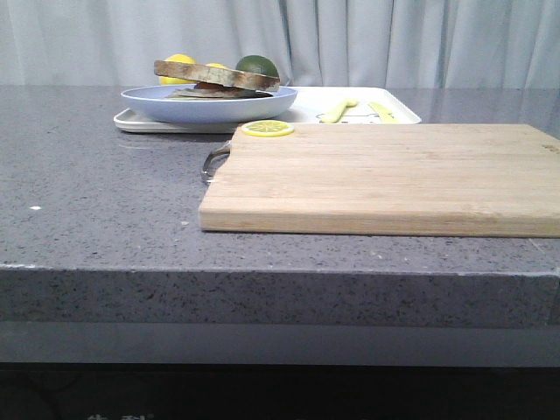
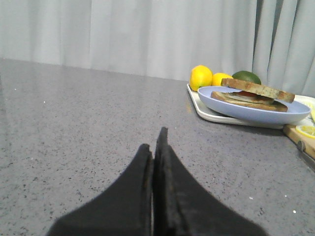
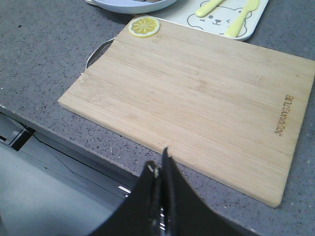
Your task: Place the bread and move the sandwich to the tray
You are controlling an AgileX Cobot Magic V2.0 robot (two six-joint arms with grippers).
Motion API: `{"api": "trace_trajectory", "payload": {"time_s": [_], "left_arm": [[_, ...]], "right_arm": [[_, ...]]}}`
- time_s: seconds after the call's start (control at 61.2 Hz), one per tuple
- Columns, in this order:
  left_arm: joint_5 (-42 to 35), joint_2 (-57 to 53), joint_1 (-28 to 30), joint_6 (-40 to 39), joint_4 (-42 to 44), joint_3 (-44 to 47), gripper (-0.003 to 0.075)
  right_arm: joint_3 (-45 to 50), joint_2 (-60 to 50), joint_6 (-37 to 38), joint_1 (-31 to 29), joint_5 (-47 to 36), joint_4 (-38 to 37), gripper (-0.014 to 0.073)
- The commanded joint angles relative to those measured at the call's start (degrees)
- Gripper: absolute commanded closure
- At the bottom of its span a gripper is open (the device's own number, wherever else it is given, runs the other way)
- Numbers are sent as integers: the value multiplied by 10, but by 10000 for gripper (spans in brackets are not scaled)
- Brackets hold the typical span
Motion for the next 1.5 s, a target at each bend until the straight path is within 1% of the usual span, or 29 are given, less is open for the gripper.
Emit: {"api": "trace_trajectory", "payload": {"time_s": [0.0, 0.294, 0.507, 1.488], "left_arm": [[-68, -14, -4, 3, -5, 2, 741], [-68, -14, -5, 3, -5, 2, 741], [-68, -14, -38, 3, 14, 2, 741], [-68, -13, -38, 3, 14, 2, 741]], "right_arm": [[-13, 1, 0, 1, -37, -6, 664], [-13, 1, 0, 1, -37, -6, 664], [-13, 1, 0, 1, -37, -6, 664], [-4, -3, 0, 1, -42, -6, 664]]}}
